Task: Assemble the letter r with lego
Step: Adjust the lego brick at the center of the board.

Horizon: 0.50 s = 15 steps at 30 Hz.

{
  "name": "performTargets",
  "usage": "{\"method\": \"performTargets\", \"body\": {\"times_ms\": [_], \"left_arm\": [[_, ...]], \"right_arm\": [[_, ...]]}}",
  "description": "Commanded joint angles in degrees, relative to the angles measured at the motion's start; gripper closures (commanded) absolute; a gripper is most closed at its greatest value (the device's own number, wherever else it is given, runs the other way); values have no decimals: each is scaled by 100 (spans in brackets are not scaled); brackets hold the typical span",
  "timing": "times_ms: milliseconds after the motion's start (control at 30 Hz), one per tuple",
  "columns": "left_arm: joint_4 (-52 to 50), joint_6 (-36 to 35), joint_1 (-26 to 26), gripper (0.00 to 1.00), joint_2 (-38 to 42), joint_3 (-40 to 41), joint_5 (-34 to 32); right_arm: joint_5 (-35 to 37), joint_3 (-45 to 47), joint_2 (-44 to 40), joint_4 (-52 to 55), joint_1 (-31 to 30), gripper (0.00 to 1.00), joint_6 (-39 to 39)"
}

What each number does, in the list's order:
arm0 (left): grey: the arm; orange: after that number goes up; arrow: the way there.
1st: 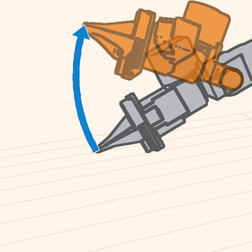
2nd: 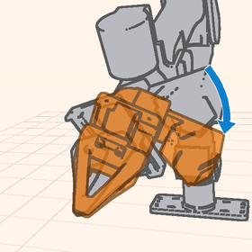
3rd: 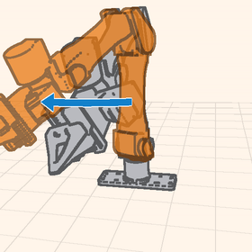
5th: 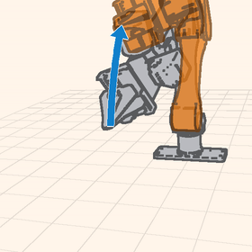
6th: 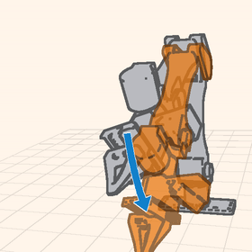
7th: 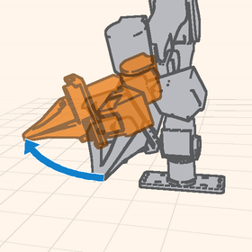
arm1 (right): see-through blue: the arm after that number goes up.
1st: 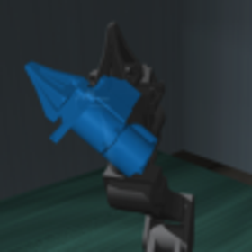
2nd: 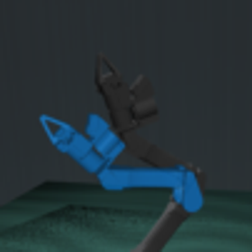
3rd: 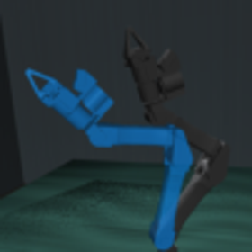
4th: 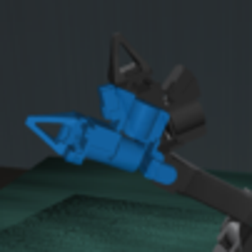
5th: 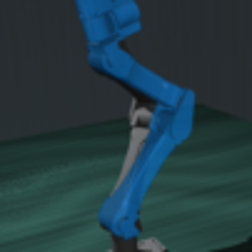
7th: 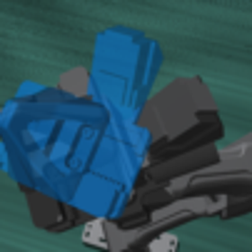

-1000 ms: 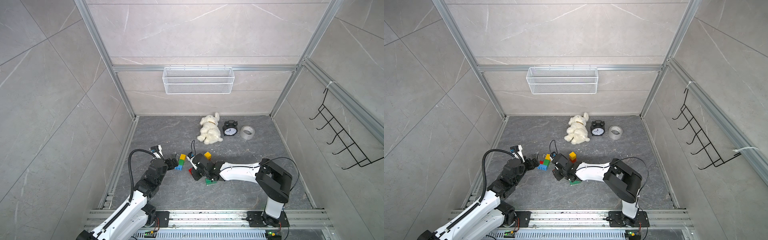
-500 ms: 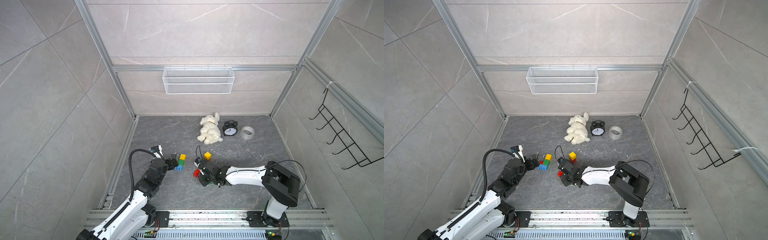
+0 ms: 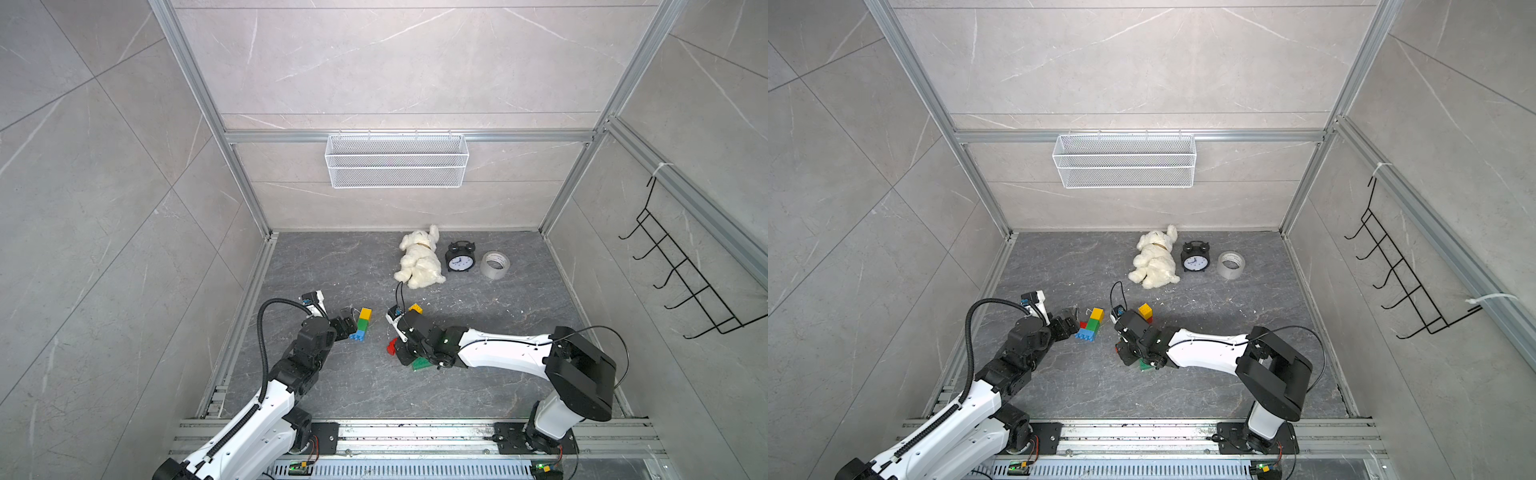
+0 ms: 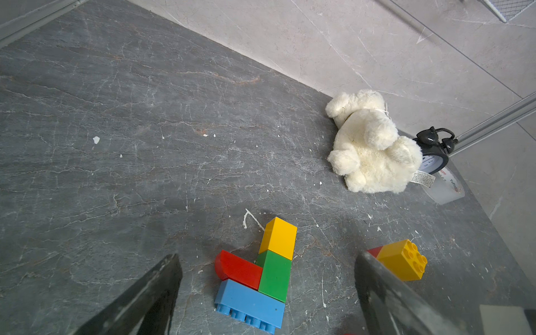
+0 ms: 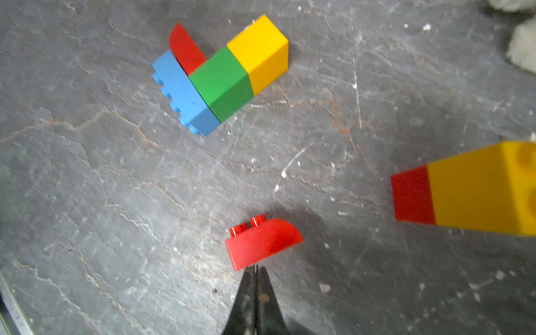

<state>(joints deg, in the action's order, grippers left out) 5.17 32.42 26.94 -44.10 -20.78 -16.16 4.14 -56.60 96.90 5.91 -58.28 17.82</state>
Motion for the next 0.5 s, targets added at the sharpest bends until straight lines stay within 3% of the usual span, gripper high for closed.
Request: {"method": "performTargets", "body": {"times_ms": [0, 267, 467], "left_arm": [[69, 97, -38, 4, 121, -85, -33], [-42, -1, -42, 4, 149, -135, -126], [-25, 30, -38, 4, 79, -169, -71]], "right_arm": [[-165, -240, 338, -104, -16, 94, -129], [-39, -136, 579, -79, -14, 95, -10], [241, 407, 294, -143, -8, 96, 289]]}}
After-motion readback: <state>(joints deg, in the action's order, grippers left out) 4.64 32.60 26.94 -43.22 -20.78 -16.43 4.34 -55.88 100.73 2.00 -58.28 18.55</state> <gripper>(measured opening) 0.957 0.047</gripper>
